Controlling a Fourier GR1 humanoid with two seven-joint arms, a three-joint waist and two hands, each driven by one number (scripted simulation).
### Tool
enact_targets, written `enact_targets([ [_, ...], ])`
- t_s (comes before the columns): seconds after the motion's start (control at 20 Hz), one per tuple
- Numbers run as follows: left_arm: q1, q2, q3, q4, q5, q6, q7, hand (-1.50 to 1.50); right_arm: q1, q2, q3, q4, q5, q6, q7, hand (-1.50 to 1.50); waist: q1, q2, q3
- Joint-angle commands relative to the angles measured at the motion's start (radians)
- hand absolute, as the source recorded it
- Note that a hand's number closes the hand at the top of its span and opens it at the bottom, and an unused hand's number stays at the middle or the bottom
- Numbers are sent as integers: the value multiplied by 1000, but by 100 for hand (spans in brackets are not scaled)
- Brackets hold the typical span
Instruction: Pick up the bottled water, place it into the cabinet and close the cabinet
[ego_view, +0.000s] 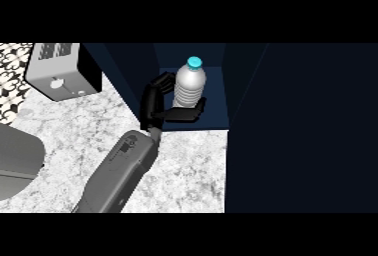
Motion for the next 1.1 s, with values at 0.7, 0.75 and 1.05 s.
enact_targets([
  [0.7, -339, 0, 108, 523, 131, 22, -188, 150, 4, 23, 31, -95, -72, 20, 42, -150, -40, 13, 0],
  [0.75, -371, 0, 99, 533, 124, 32, -168, 150, 11, 3, -6, -100, -119, 9, 50, -150, -34, 11, 0],
  [1.05, -465, 36, 114, 665, 88, 22, -188, -150, 12, 40, 44, -114, -72, 14, 36, -150, -49, 19, -1],
])
